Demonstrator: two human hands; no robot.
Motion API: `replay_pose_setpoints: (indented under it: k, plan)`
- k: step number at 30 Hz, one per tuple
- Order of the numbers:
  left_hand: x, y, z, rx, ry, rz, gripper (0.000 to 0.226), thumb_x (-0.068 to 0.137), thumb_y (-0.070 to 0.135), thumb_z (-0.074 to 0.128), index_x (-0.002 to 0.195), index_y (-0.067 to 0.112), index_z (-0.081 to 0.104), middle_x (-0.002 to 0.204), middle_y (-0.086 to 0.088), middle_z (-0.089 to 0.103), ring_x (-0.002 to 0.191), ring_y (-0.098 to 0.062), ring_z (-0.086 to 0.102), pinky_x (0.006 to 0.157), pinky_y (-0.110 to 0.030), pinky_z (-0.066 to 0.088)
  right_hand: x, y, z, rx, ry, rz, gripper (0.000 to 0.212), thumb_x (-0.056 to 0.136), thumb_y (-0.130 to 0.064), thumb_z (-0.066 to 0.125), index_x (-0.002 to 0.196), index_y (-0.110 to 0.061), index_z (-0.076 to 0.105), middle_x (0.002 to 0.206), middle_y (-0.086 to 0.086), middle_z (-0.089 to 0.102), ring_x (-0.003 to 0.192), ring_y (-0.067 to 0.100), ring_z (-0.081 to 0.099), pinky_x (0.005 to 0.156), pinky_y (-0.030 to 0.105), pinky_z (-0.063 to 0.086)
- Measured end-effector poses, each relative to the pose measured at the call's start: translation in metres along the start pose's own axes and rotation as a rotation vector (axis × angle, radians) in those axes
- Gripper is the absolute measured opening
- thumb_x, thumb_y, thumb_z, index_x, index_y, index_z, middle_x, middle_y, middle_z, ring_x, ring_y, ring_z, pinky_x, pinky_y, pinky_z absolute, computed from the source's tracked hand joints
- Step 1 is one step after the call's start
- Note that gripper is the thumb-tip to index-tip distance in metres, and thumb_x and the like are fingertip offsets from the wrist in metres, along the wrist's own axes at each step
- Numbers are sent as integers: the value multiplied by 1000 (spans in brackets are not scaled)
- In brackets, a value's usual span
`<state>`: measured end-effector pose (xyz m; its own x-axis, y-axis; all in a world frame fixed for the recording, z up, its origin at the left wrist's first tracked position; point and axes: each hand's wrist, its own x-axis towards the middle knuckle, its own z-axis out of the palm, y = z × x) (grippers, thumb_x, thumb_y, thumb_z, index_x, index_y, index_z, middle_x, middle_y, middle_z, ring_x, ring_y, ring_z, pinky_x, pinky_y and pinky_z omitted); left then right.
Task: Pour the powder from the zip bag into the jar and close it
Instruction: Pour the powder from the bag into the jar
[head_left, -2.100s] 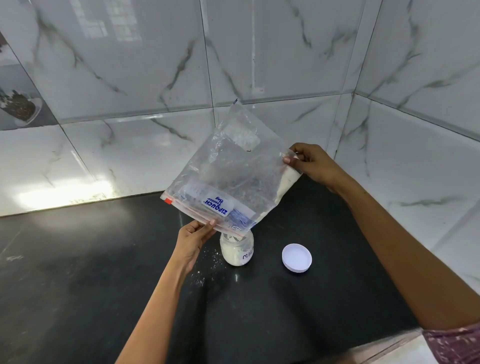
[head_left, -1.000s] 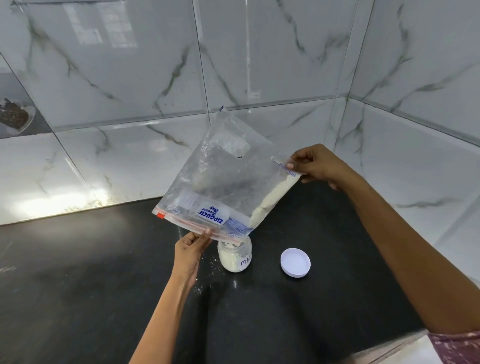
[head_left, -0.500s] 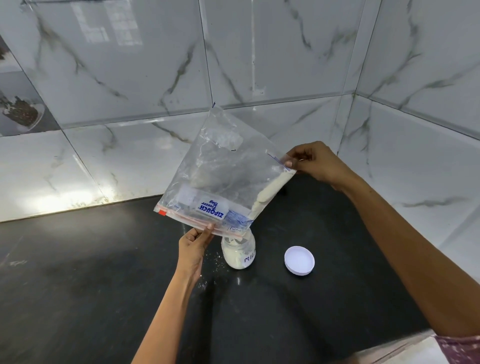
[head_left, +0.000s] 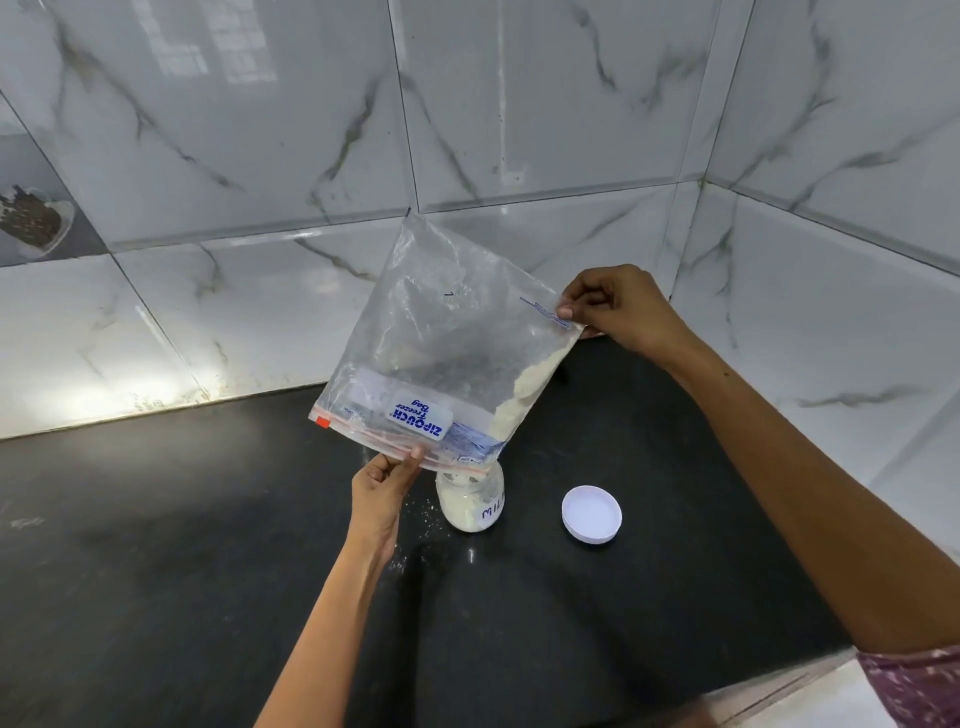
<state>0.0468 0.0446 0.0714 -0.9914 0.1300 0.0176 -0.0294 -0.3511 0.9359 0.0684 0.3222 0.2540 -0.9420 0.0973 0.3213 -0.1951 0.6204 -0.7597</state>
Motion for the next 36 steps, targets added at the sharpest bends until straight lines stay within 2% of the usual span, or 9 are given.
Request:
replay_pose_setpoints:
  k: [2,7,13,17,19,26,29,32,36]
  plan:
    - [0,0,1,-4,3,3,25,72,23,71,93,8,71,93,-4,76,94,-14,69,82,-20,52,2,-4,0,-31,-25,-24,4,83,-6,68,86,-7,68,85,16,71,79,24,68,70,27,58]
    - [1,-1,5,15,7,13,26,72,24,73,93,9,71,93,-4,76,91,-11,69,76,-15,52,2,-11,3,-1,-53,-42,5,82,-3,68,86,-5,69,80,10,69,71,12,64,63,13,54]
    - [3,0,4,48,20,20,23,74,25,71,91,9,71,87,-1,76,82,-7,68,73,-14,52,1,-13,6,5,-120,-27,7,82,-4,68,89,-3,68,87,15,70,76,17,66,68,20,56]
    - [4,0,3,51,41,9,15,81,18,68,92,8,71,87,0,75,83,-7,68,74,-15,51,5,-10,-3,57,26,-14,9,81,-5,70,88,0,68,85,24,70,81,41,67,74,49,58]
    - [4,-1,2,54,47,9,15,84,14,66,96,6,70,92,-4,75,88,-10,68,76,-15,52,4,-9,-7,26,-10,-3,6,81,-4,70,86,-2,68,84,26,69,81,47,64,73,56,55]
    - [5,-3,4,65,37,5,19,83,14,67,99,5,70,95,-4,75,92,-11,68,77,-15,53,1,-10,-11,-7,-58,-19,4,80,-4,69,82,-8,68,82,19,70,79,37,67,72,46,58]
    - [5,-1,3,60,33,0,18,79,16,68,94,7,70,92,-4,76,91,-12,69,76,-15,53,1,-10,-12,-13,-50,-25,4,80,-3,69,83,-4,67,82,19,71,79,40,67,73,53,57]
    - [3,-2,4,53,51,-11,12,83,10,66,93,5,70,90,-5,75,91,-14,68,83,-22,51,0,-12,-10,-21,-59,-36,4,79,-4,70,83,-5,68,80,15,71,78,34,67,73,52,57]
    - [1,-3,4,64,66,-32,11,84,10,67,93,6,71,96,-9,74,96,-18,67,91,-28,48,-1,-14,-6,5,-84,-50,6,78,-3,72,80,-8,68,78,11,72,71,15,69,66,35,59]
